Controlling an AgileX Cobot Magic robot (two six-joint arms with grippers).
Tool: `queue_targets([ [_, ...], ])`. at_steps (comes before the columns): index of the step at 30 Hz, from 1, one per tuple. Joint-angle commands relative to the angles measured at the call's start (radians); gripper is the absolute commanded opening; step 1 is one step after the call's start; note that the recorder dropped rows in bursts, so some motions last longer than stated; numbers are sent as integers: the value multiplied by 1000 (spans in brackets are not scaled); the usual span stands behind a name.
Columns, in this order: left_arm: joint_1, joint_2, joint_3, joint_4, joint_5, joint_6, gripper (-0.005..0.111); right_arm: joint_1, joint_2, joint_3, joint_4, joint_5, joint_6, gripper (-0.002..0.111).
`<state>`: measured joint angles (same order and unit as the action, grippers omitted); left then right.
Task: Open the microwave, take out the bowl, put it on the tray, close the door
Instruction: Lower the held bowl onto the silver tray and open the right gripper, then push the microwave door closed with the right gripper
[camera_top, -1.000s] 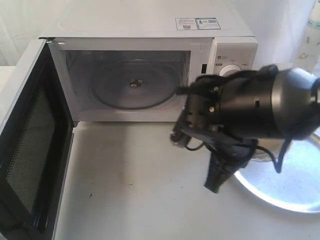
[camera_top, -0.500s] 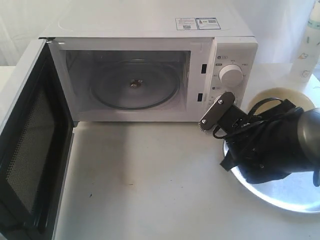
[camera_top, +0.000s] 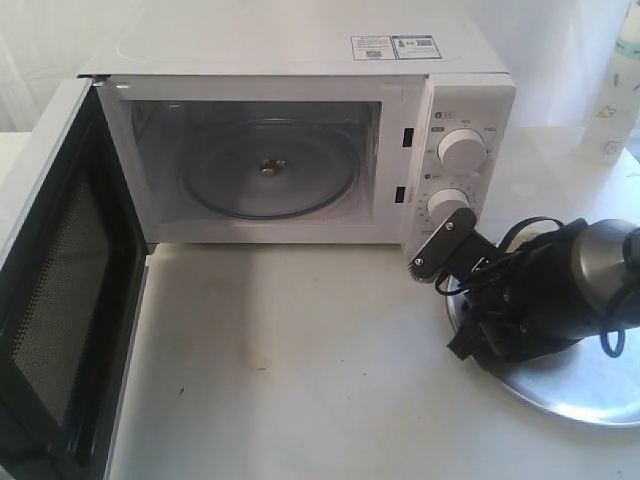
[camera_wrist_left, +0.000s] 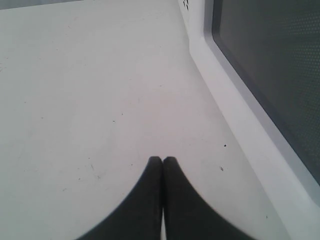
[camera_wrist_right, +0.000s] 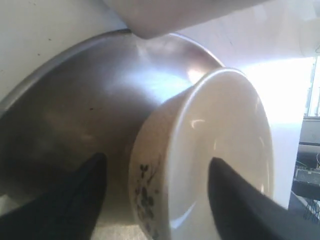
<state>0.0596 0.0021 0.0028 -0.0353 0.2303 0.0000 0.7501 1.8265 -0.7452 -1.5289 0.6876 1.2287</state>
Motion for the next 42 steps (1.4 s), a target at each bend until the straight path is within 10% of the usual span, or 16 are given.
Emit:
queue_targets([
  [1, -3, -2, -3, -9, 2, 0, 0, 9, -21, 9, 8, 23, -58, 72],
  [10, -3, -2, -3, -9, 2, 0, 0, 176, -232, -49, -16, -215, -79, 46],
  [15, -3, -2, -3, -9, 2, 0, 0, 312, -337, -204, -133, -458, 180, 2],
  [22, -3, -2, -3, -9, 2, 0, 0, 532, -232, -559, -216, -688, 287, 0],
  [30, -3, -2, -3, -9, 2, 0, 0, 713, 25, -807, -216, -702, -163, 0],
  [42, -3, -2, -3, -9, 2, 0, 0, 724, 197, -801, 65, 435, -957, 0],
])
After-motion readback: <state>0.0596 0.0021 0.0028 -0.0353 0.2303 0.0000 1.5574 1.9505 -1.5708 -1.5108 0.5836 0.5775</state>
